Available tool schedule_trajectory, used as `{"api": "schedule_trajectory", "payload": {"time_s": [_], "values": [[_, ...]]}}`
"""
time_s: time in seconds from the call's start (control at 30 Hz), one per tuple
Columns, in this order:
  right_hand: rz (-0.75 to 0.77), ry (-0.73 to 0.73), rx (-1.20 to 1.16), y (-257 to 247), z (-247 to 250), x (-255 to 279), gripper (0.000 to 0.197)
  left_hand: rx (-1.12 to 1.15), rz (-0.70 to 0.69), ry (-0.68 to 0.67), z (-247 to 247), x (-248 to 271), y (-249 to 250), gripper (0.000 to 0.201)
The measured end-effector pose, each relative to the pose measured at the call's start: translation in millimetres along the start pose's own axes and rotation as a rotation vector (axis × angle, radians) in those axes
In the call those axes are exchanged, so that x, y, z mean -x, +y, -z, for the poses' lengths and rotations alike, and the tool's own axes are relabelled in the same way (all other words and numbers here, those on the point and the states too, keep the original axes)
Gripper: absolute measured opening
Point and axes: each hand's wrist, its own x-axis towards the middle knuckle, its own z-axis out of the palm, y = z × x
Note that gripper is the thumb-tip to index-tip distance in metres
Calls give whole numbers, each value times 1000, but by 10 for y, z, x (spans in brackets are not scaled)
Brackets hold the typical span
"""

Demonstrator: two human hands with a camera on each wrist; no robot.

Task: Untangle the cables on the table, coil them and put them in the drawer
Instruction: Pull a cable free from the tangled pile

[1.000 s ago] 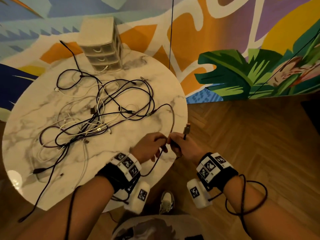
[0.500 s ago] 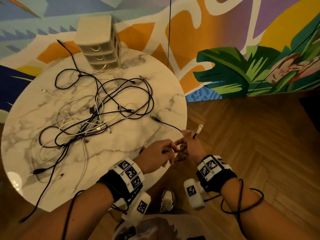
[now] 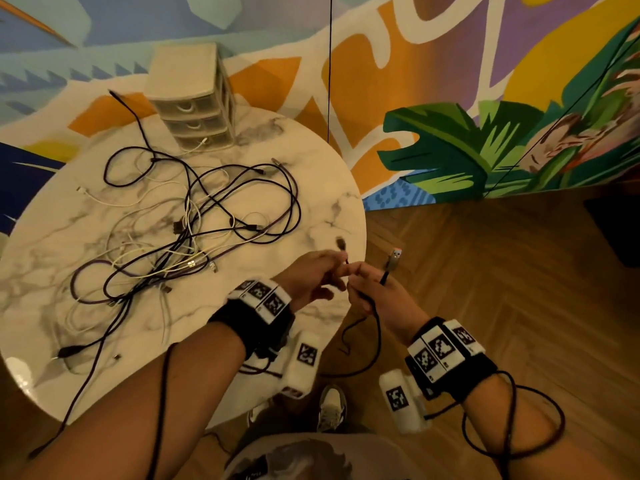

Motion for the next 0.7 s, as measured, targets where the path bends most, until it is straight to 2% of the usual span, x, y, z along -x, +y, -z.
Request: {"api": "schedule_trajectory", "payload": {"time_s": [0.1, 0.17, 0.27, 0.33, 0.4, 0.43, 0.5, 0.57, 0.7], "values": [[10, 11, -9, -18, -3, 118, 14, 136, -119, 33, -212, -52, 154, 16], [16, 107, -19, -25, 34, 186, 13, 82, -226, 41, -339, -37, 237, 17], [9, 266, -61, -64, 123, 242, 8, -218, -396, 79, -511, 67, 290, 27], [-18, 241, -33, -117, 180, 279, 5, -570, -549, 80, -622, 144, 236, 28], [-59, 198, 44, -143, 202, 313, 21, -883, -659, 79, -728, 192, 135, 20], [-61, 186, 62, -144, 199, 321, 29, -939, -677, 106, -762, 213, 107, 17], [-41, 140, 83, -140, 189, 347, 34, -871, -732, 154, -787, 245, 105, 17], [-67, 102, 103, -123, 180, 362, 34, -801, -795, 128, -774, 287, 161, 18], [-95, 79, 148, -142, 135, 389, 39, -866, -842, 69, -744, 351, 205, 15]]}}
